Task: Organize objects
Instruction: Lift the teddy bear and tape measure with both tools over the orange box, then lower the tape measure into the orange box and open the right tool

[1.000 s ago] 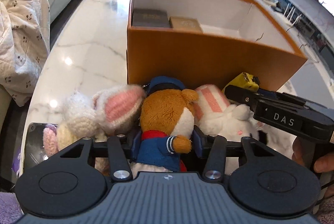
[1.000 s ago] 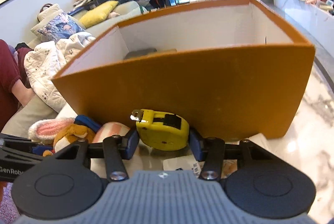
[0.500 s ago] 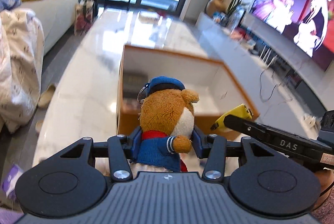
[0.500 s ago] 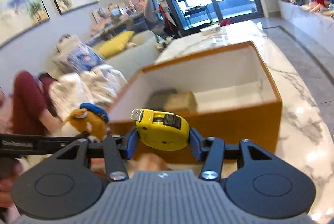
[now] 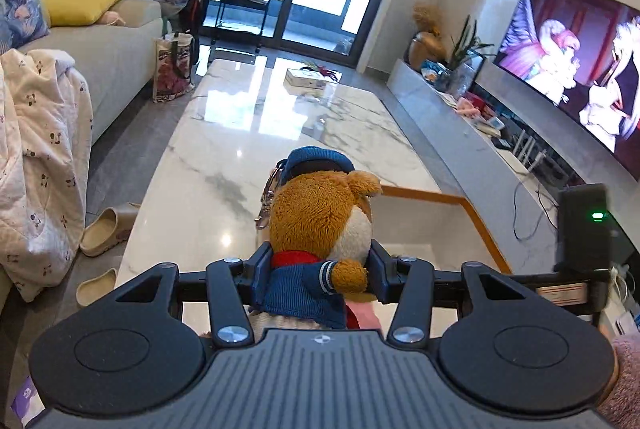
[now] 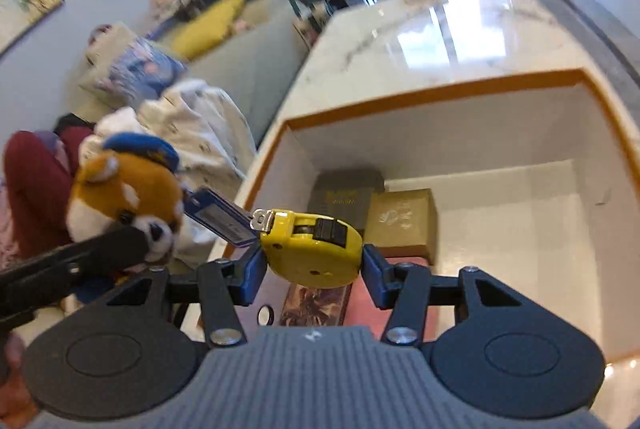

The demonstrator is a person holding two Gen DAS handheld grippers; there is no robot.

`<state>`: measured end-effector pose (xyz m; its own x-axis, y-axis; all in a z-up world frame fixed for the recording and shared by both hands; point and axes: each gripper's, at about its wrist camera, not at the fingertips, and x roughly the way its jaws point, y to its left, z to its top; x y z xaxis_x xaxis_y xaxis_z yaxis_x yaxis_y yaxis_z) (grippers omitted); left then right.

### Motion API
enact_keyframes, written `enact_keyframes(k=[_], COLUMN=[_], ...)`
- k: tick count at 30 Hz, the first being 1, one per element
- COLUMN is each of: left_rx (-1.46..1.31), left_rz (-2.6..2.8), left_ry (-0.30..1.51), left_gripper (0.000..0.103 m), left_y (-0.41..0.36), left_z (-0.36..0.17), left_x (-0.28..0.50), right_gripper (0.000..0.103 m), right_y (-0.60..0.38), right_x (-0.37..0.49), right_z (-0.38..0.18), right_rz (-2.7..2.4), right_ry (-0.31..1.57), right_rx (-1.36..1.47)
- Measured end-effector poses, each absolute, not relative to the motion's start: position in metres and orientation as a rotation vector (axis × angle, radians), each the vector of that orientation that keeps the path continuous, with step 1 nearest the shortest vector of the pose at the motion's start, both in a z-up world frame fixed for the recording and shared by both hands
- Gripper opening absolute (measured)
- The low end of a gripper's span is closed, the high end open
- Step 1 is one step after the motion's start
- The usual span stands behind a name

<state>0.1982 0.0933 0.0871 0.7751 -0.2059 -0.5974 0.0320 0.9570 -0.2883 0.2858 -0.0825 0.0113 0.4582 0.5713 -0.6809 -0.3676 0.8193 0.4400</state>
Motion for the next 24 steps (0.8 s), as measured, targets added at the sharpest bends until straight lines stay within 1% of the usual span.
enact_keyframes(k=[3, 10, 18, 24], left_rx=[-0.292, -0.329, -0.330, -0.329], left_rz=[-0.129, -0.135, -0.153, -0.159], left_ry=[0.673, 0.680, 0.688, 0.692], left_gripper=[0.055, 0.056, 0.056, 0.056], left_y=[0.105, 0.123, 0.130, 0.128], left_z=[0.080, 0.067, 0.062, 0.062], left_x=[0.211, 0.223, 0.228, 0.230], right_gripper=[0.053, 0.053, 0.054, 0.057], right_y=[-0.058, -0.026, -0.011, -0.013], right_x=[0.310, 0.341, 0.357, 0.361], right_z=[0.001, -0.020, -0.033, -0.033], right_rz=[0.546, 0.461, 0.458, 0.465], right_ry=[1.002, 1.094, 1.155, 1.175], right_rx=[0.219, 0.147, 0.137, 0.131])
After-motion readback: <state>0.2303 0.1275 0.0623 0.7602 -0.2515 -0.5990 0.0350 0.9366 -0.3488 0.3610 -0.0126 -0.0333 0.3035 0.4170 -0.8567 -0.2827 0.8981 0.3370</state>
